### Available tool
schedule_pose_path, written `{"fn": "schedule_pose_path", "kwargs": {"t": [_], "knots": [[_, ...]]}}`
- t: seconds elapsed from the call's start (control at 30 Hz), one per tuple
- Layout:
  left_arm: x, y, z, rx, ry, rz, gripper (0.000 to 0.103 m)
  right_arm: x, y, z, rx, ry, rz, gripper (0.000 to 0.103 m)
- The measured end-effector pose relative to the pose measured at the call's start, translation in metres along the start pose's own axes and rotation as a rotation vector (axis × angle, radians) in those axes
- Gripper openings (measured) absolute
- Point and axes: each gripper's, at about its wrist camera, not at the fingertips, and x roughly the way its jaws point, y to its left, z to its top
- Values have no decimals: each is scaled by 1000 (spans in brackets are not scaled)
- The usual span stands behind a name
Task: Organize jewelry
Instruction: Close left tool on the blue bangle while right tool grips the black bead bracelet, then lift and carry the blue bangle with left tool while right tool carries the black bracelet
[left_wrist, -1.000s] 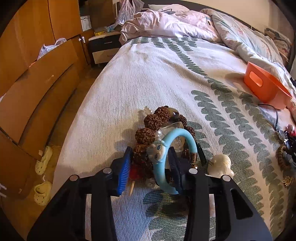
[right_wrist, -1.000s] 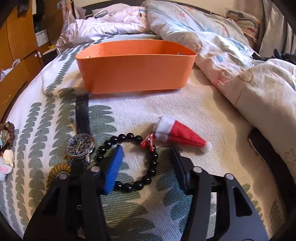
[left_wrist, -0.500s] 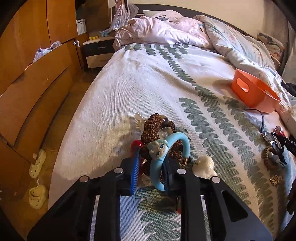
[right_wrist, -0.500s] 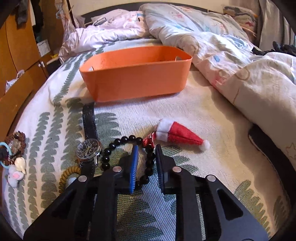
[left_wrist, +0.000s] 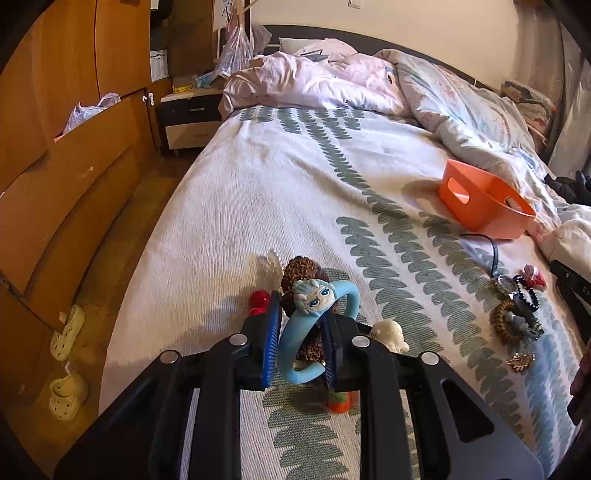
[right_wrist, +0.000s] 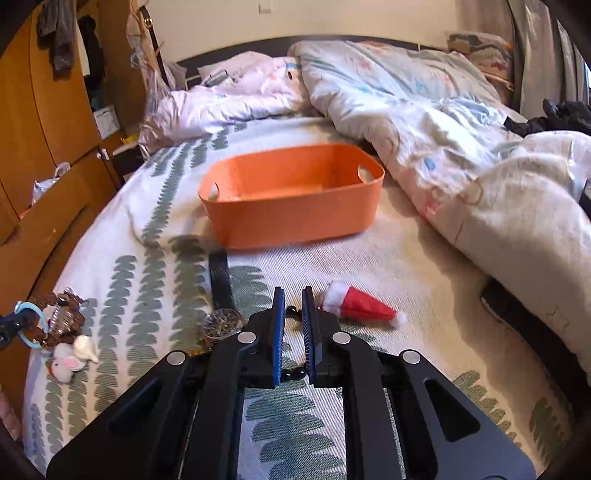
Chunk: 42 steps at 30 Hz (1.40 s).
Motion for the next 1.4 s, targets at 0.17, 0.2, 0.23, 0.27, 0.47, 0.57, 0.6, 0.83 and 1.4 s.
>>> {"fn": "schedule_pose_path", "kwargs": {"t": [0.17,0.2,0.23,0.27,0.47,0.57,0.6,0.83,1.4], "knots": [[-7,1,2,-14,-17,-15,20,-13,-2,5,14,-35,15,11],[-8,1,3,-15,-21,-18,20,-15,-2,6,12,-36,16,11],[-9,-1,3,-14,-23,-18,20,-16,-2,6,12,-39,17,11],[-10,-1,3,-12,-29,-15,20,-19,-2,6,16,-48,18,11],[-32,-7,8,16,-104,-2,20,-28,0,8,12,-70,25,11],[-41,-7,12,20,-133,1,20,-31,1,9,14,-77,29,11],[-41,-5,13,14,-132,-2,20,-32,1,9,12,-76,30,11],[-43,-1,8,-14,-107,2,20,-43,3,6,8,-82,42,11],[-81,-22,-10,1,-127,-56,20,-56,-5,-12,8,-30,16,16]]}}
